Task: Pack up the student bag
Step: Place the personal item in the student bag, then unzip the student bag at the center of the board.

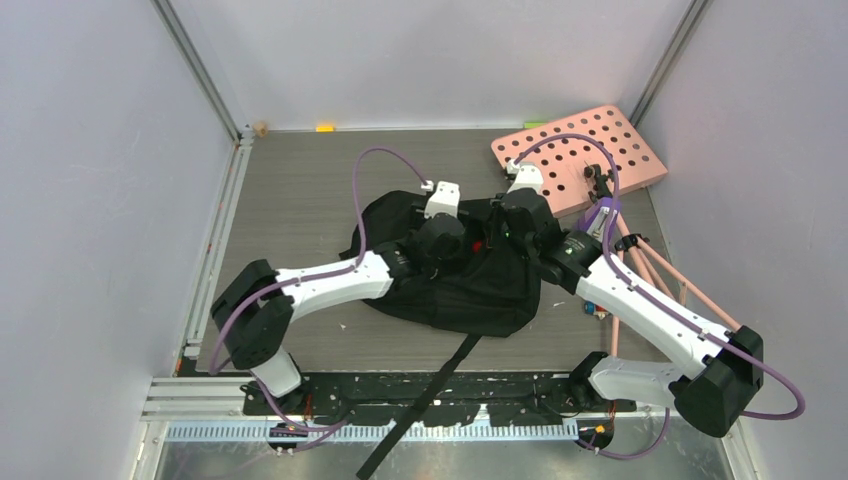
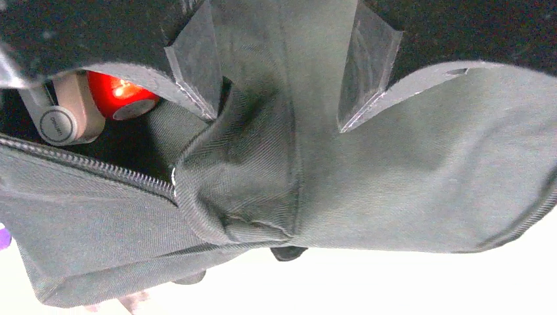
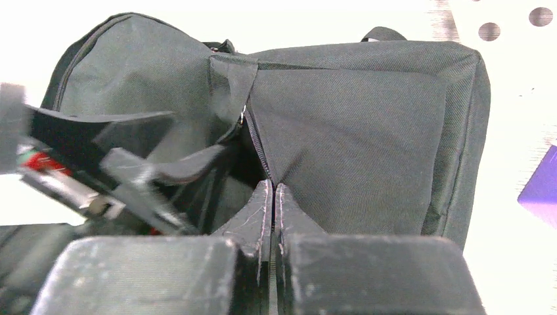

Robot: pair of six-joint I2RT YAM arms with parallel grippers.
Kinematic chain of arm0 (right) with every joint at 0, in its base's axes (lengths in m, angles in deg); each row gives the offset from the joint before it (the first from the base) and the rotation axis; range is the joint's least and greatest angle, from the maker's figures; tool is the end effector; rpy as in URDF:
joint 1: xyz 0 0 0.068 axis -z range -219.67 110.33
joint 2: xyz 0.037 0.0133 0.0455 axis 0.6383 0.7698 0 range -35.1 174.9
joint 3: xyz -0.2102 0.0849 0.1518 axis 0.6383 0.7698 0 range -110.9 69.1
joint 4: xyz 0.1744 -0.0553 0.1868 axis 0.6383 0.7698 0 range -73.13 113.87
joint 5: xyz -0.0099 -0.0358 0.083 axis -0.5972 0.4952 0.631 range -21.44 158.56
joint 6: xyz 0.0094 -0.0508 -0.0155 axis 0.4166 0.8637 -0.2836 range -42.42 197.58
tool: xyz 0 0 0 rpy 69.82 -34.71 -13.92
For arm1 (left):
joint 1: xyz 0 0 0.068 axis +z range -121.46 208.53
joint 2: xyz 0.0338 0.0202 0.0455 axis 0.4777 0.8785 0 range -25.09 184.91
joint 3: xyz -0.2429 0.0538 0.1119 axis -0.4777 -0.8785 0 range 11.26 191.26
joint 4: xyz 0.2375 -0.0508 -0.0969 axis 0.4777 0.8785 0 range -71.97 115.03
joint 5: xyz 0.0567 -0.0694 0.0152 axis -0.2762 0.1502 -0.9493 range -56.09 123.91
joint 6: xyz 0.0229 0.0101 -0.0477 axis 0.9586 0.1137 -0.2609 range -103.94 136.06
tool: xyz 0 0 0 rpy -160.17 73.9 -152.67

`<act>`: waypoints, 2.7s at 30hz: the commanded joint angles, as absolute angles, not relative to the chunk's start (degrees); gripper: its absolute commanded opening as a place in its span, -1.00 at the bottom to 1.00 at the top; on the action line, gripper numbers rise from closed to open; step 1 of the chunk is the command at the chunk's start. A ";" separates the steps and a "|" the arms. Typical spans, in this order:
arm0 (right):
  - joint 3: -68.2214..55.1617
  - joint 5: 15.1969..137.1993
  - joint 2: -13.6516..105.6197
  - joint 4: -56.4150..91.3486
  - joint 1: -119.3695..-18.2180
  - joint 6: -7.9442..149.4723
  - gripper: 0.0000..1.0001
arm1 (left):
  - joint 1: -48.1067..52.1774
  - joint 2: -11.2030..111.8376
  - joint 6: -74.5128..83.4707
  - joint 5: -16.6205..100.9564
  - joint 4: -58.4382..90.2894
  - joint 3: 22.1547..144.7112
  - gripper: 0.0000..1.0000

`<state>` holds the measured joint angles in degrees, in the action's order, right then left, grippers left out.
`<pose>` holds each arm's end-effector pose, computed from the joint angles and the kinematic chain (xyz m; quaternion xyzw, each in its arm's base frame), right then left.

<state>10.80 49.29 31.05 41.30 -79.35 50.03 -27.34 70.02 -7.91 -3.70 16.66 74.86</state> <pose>0.2039 0.1538 0.3236 -0.0109 0.8671 0.1414 0.4774 0.2268 -0.2959 0.2483 0.0709 0.8330 -0.0889 0.5415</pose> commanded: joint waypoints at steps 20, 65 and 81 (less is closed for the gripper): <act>12.71 49.54 38.79 34.14 -82.56 47.16 -0.99 | -19.01 55.74 -14.56 20.71 18.38 66.95 0.31; 22.57 53.40 41.17 20.16 -81.81 47.21 -0.99 | -15.98 56.90 -12.47 37.32 6.37 65.22 -1.00; 25.54 63.98 42.12 5.00 -81.85 43.34 -0.66 | -10.29 57.73 -21.55 51.93 4.11 63.38 -1.00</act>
